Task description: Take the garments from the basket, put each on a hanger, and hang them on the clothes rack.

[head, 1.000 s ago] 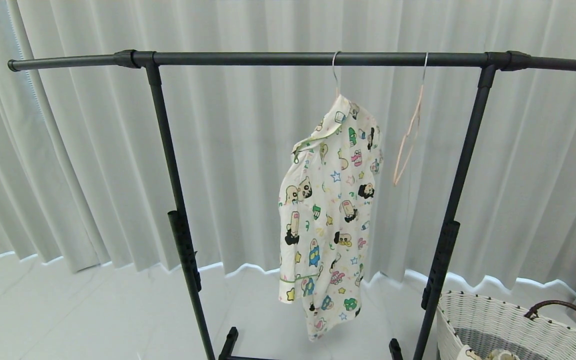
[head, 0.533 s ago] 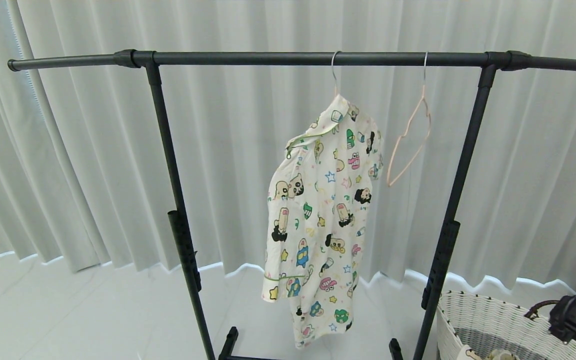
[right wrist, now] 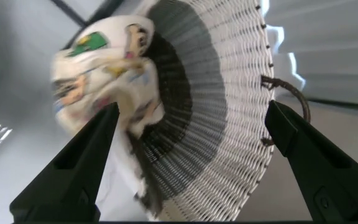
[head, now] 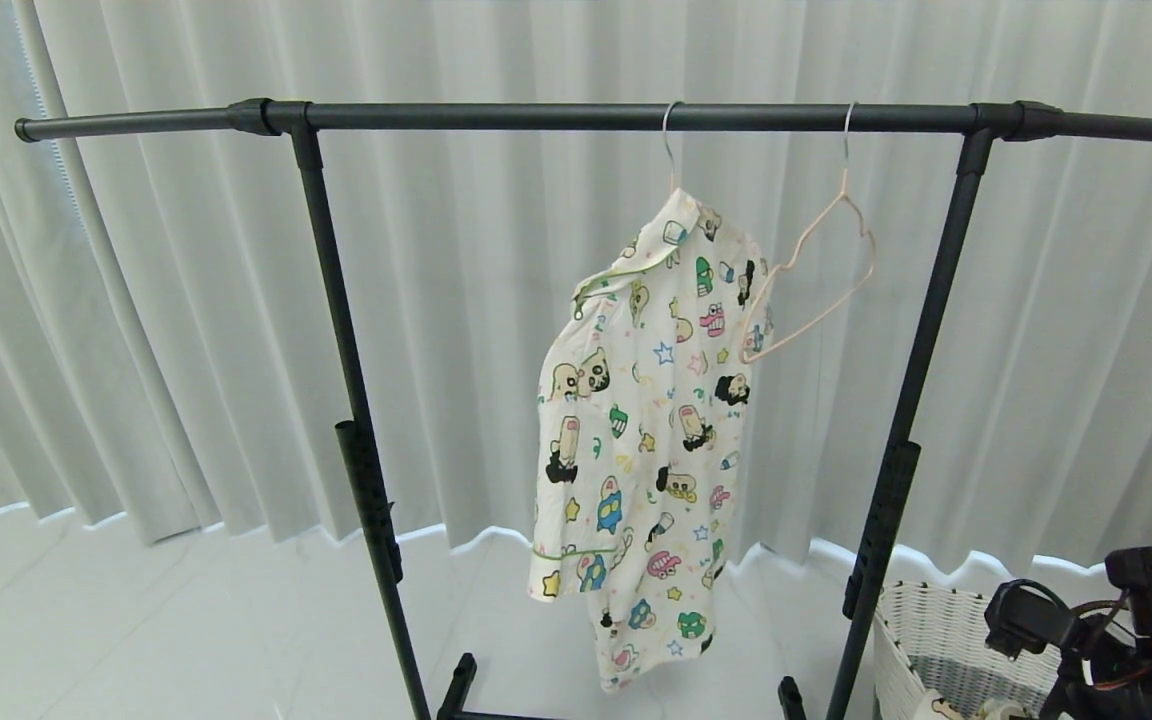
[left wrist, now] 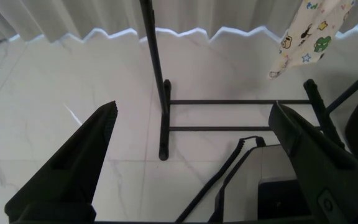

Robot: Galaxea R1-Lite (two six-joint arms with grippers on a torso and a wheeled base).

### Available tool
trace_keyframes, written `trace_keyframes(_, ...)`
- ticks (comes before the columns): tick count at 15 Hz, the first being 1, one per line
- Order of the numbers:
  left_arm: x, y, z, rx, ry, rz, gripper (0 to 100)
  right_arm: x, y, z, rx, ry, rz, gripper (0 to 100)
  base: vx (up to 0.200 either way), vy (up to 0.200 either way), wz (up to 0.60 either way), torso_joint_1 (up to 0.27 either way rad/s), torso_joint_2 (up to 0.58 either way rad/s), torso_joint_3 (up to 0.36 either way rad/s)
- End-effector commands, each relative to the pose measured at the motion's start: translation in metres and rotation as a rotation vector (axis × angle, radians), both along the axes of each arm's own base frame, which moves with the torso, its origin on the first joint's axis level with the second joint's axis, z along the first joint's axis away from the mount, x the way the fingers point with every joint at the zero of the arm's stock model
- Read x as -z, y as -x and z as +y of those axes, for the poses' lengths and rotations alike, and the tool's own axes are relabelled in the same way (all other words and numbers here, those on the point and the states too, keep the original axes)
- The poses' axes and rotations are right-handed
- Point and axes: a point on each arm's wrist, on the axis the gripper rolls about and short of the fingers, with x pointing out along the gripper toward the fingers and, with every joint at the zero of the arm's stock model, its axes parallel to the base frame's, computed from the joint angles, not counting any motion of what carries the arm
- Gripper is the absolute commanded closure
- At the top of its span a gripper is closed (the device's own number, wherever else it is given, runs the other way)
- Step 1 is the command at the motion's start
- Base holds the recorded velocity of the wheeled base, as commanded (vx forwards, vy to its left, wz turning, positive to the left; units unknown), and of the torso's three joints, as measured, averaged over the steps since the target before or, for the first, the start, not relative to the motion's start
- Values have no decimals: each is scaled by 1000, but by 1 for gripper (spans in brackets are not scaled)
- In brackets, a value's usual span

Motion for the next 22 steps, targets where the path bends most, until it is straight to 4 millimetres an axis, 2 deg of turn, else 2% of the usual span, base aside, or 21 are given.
trace_keyframes(1,0,0,0,0,-1,4,0,27,-7,-1,15,17,86,0,0,0,0,0,0,0)
trace_keyframes(3,0,0,0,0,-1,4,0,33,-15,-2,29,35,89,0,0,0,0,0,0,0)
trace_keyframes(5,0,0,0,1,0,4,0,34,-14,-3,40,51,96,0,0,0,0,0,0,0)
trace_keyframes(6,0,0,0,0,-1,4,0,34,-13,-3,40,52,93,100,0,0,0,0,0,0)
trace_keyframes(10,0,0,0,0,-1,4,0,26,-8,0,34,63,9,100,0,0,0,0,0,0)
trace_keyframes(15,0,-1,0,-20,-2,17,0,-21,22,16,28,18,-151,100,0,0,0,0,0,0)
trace_keyframes(17,0,-2,0,-40,-2,27,0,-37,33,21,22,-4,-183,100,-200,0,0,0,5,0)
trace_keyframes(22,1,-2,1,-53,-3,29,0,-107,58,38,-17,-93,-278,100,-200,0,0,4,1,3)
